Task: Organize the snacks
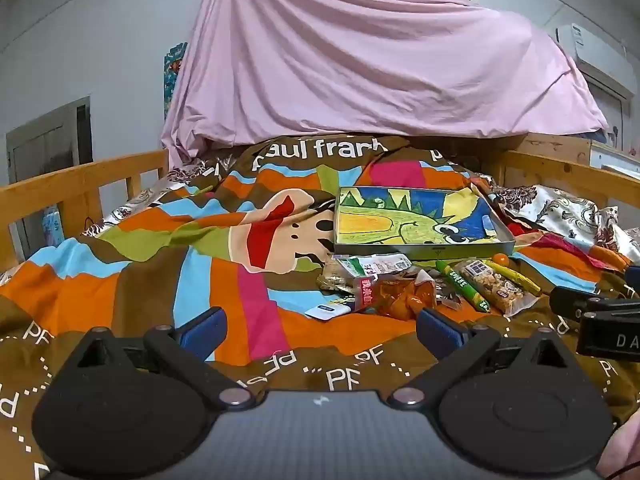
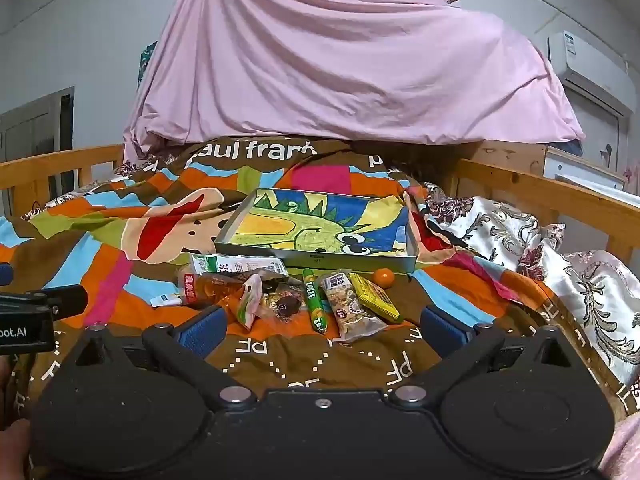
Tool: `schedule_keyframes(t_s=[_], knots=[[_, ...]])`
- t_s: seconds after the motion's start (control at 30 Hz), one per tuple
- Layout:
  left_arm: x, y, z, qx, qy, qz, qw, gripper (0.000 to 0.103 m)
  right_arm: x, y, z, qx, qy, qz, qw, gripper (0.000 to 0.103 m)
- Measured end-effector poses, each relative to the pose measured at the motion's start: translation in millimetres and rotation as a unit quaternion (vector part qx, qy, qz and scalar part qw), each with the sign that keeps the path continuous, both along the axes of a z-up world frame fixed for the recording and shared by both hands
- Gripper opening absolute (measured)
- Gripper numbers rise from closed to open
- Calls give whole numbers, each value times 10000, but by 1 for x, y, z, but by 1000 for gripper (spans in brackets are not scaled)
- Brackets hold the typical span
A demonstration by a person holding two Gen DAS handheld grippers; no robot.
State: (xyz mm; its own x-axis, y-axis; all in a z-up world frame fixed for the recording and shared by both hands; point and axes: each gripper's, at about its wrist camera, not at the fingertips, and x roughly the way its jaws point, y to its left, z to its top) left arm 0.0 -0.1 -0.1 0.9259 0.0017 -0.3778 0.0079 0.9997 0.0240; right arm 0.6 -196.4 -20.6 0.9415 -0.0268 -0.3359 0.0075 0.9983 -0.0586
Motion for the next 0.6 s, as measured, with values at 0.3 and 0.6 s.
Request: schedule_keyframes(t_s=[0.3,0.6], knots=[[1,0,3,-5,-5,-14,10000,103,0,0,0,-23,-15,3,10000,102],[1,-1,2,-2,-18,-10,10000,103,0,0,0,-25,-13,2,10000,102]])
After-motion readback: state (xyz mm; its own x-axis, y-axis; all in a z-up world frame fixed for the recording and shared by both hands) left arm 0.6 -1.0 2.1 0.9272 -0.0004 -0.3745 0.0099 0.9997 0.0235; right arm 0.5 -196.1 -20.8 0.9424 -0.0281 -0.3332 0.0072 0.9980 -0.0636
